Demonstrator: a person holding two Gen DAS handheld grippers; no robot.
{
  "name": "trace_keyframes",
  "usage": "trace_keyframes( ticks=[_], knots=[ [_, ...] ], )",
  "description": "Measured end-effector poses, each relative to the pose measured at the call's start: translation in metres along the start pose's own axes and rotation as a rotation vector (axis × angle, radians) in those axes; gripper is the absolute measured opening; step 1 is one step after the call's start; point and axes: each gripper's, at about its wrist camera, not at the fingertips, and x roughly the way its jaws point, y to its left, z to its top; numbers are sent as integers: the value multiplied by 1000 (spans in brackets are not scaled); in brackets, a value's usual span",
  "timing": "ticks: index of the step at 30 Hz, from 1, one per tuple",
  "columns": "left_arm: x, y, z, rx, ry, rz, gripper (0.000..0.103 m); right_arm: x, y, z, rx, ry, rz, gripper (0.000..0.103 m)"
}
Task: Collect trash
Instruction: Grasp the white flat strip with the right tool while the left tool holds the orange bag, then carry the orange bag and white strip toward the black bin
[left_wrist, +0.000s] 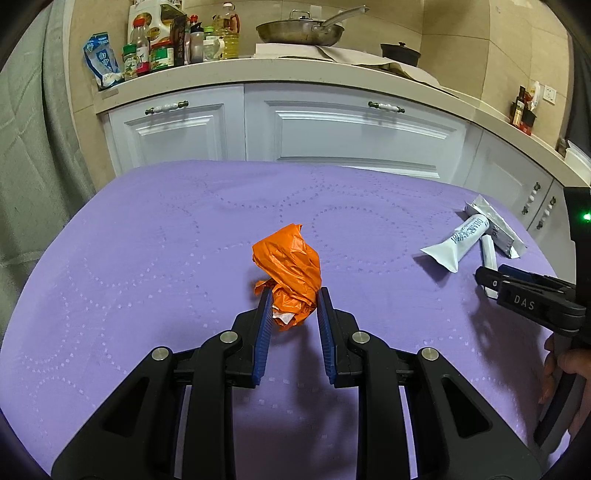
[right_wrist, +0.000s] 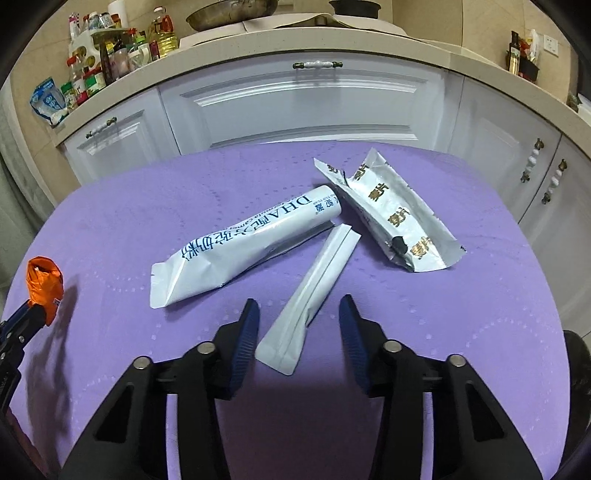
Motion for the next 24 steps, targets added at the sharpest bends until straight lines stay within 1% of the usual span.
trace_keyframes(
  ticks=[2, 5, 15, 24],
  knots=[
    [1, 0, 0, -1, 3, -6, 23, -2, -2, -2, 0, -2, -3, 29],
    [3, 1, -1, -2, 7, -12, 23, -5, -5, -5, -6, -2, 6, 20],
    [1, -2, -4, 5, 7, -18, 23, -26, -13, -21, 4, -43, 26, 20],
    [-12, -13, -8, 20, -5, -34, 23, -54, -24, -41, 1, -74, 13, 20]
  ],
)
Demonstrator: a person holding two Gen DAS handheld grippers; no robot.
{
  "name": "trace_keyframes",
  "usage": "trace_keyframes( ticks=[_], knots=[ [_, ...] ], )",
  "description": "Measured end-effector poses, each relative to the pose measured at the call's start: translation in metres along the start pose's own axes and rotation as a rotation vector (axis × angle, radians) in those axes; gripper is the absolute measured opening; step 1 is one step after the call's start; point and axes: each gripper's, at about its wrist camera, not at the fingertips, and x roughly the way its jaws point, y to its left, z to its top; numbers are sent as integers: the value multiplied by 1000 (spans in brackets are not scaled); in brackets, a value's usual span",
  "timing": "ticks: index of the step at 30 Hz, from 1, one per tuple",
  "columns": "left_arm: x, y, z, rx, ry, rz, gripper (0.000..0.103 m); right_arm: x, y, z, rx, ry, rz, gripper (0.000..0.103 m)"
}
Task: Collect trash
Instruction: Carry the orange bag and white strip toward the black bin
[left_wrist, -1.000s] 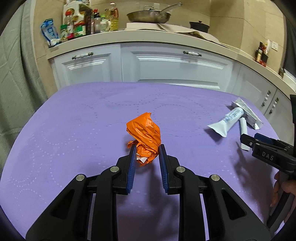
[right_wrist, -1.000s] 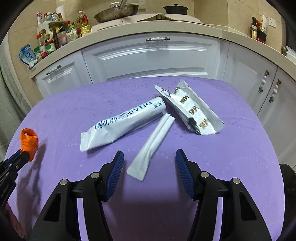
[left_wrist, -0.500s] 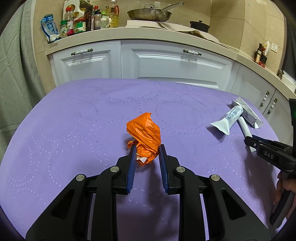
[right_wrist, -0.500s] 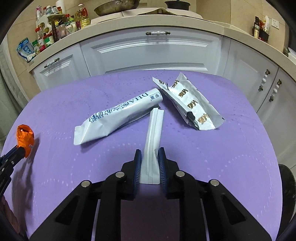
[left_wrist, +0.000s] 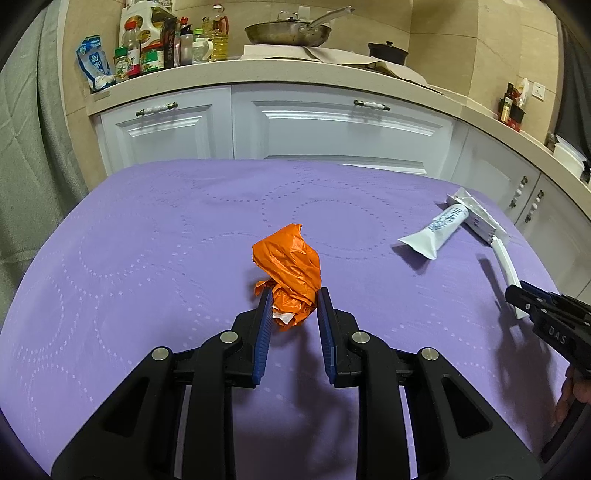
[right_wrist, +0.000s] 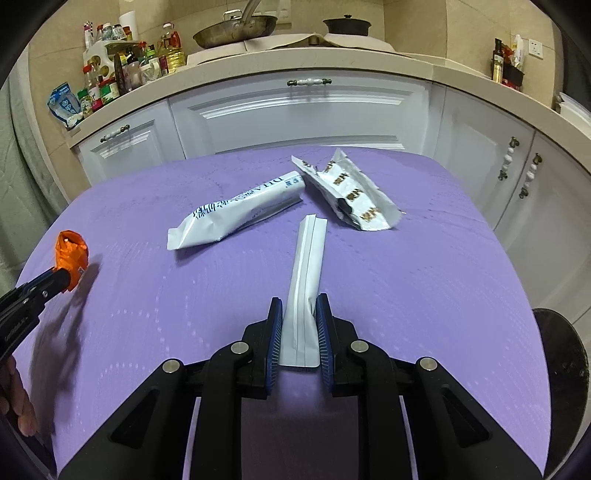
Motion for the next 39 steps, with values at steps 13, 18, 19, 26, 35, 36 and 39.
trace_keyframes(
  ticks=[13, 18, 19, 26, 35, 36, 39],
  knots=[
    [-35, -49, -8, 48, -58, -65, 23, -55, -35, -21, 31, -86, -41, 20],
    [-53, -78, -13, 90, -95, -98, 23, -76, -54, -31, 56, -119, -54, 20],
    [-55, -84, -13, 97, -98, -106, 23, -80, -58, -33, 61, -126, -58, 20],
    [-70, -133, -21, 165, -107, -169, 23, -106, -89, -47, 110, -166, -92, 20],
    [-80, -201, -29, 255, -119, -255, 23, -136, -138, -66, 189, -206, -167, 20],
    [-81, -207, -29, 262, -121, -262, 23, -139, -144, -68, 199, -210, -179, 20],
    [-84, -228, -31, 287, -125, -290, 23, -148, -161, -75, 229, -220, -205, 20]
  ],
)
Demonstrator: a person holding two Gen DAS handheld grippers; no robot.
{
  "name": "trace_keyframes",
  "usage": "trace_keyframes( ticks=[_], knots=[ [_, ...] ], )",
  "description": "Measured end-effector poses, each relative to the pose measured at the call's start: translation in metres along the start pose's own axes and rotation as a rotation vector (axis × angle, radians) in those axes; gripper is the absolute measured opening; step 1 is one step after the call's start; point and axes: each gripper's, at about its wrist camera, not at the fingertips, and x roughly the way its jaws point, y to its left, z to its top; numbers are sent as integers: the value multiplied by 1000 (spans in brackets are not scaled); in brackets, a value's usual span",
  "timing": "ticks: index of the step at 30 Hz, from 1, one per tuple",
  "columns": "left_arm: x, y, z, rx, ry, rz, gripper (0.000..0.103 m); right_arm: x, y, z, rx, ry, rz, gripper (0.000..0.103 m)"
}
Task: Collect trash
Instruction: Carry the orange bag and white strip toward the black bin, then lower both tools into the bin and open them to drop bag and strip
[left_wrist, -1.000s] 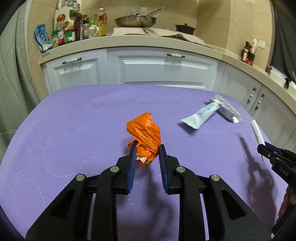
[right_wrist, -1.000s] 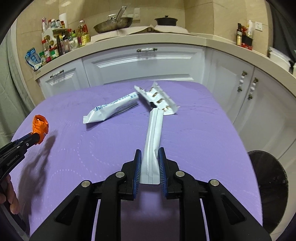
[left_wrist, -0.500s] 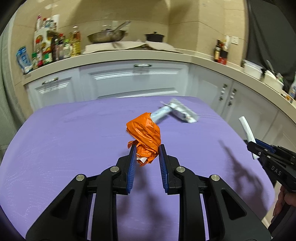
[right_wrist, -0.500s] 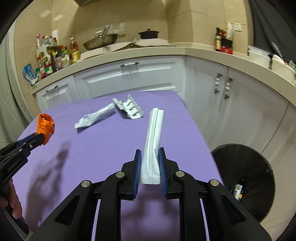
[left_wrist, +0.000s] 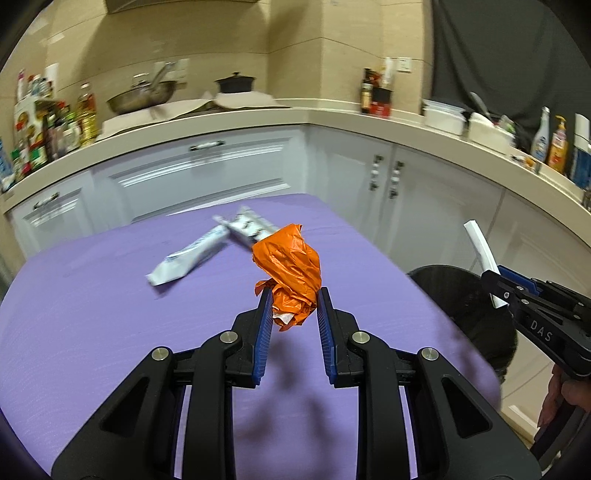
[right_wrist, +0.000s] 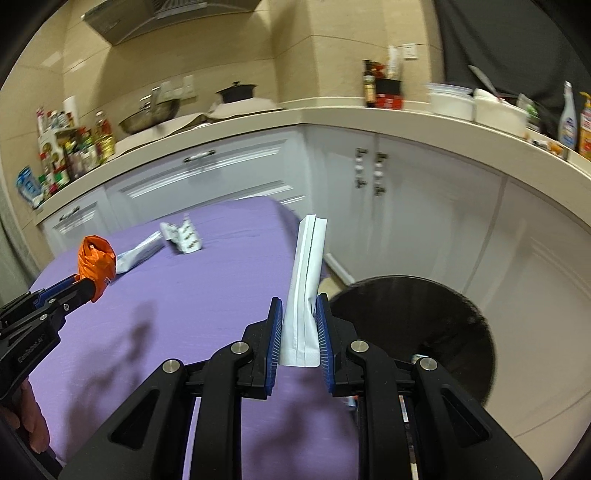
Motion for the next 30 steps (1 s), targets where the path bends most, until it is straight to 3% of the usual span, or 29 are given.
trace_keyframes(
  ticks=[18, 30],
  knots=[
    [25, -113, 11, 133, -15, -159, 23, -15, -83, -10, 106, -15, -108, 20],
    [49, -153, 11, 182, 8, -203, 23, -10, -109, -19, 135, -5, -139, 20]
  ],
)
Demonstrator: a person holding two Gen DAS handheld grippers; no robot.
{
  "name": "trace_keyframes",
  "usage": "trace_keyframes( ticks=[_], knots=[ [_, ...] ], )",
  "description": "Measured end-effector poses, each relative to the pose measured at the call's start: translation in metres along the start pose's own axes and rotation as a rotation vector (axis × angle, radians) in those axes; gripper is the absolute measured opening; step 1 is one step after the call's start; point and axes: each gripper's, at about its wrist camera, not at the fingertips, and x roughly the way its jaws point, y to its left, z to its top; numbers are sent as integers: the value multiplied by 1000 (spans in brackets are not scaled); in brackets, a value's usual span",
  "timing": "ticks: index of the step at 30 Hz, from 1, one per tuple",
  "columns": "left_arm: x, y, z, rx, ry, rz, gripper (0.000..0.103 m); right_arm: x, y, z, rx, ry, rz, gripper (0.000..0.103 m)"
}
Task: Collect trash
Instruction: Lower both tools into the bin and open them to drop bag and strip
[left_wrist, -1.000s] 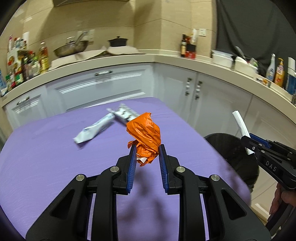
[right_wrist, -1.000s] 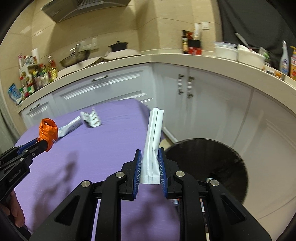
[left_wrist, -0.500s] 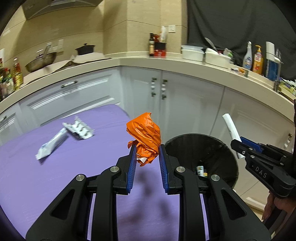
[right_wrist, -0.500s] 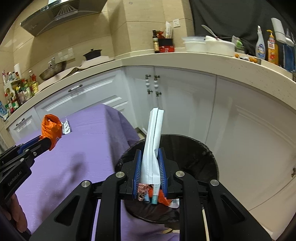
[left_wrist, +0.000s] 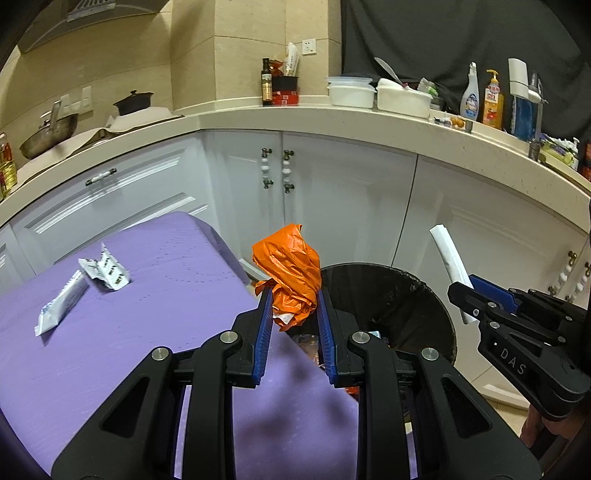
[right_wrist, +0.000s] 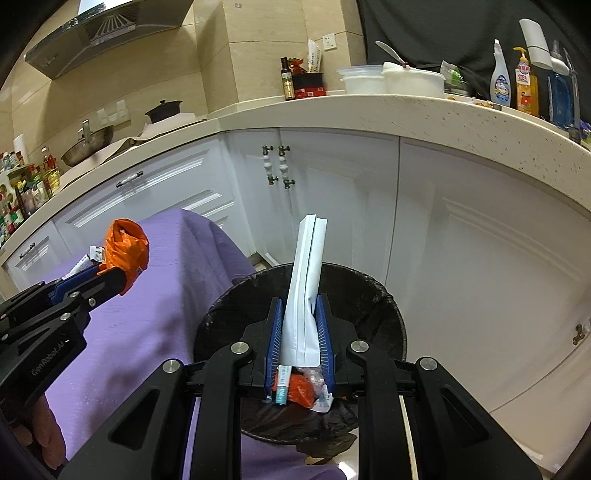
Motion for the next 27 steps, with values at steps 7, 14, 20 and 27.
trace_keyframes(
  ticks=[7, 14, 20, 27],
  knots=[
    [15, -10, 0, 19, 14, -7, 23, 8, -10, -4, 15, 14, -10, 20],
    [32, -17, 0, 32, 36, -11, 23, 19, -13, -6, 26, 30, -11, 20],
    [47, -23, 1, 52, 51, -11, 23, 30, -16, -4, 33, 42, -9, 20],
    [64, -25, 0, 49, 85, -12, 24, 43, -23, -5, 52, 52, -6, 20]
  ],
)
